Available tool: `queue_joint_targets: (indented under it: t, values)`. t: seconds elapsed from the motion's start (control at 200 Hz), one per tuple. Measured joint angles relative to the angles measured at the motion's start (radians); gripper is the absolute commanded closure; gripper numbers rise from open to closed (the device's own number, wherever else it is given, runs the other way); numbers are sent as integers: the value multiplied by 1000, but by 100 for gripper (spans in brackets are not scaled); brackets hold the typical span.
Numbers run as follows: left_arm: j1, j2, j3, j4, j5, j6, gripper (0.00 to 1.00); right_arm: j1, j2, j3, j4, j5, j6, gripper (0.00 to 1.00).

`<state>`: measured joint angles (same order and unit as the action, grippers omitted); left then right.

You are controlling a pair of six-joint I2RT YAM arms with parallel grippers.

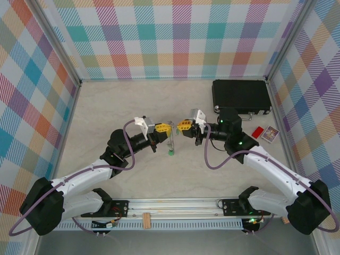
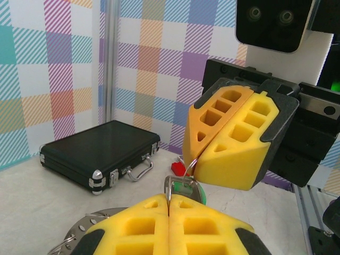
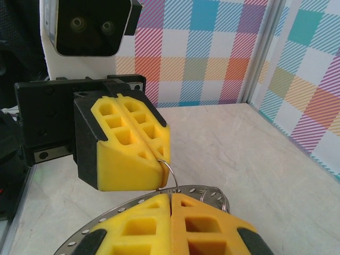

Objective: Put the keys on the keyring

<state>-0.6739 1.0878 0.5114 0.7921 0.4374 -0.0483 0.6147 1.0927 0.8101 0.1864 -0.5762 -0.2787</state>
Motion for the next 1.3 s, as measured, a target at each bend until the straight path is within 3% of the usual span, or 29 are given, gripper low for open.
queue_joint_targets:
  t: [1.3]
  values:
    - [0, 0, 0, -1, 7, -11, 100, 13, 13, 0, 16, 16, -24, 100]
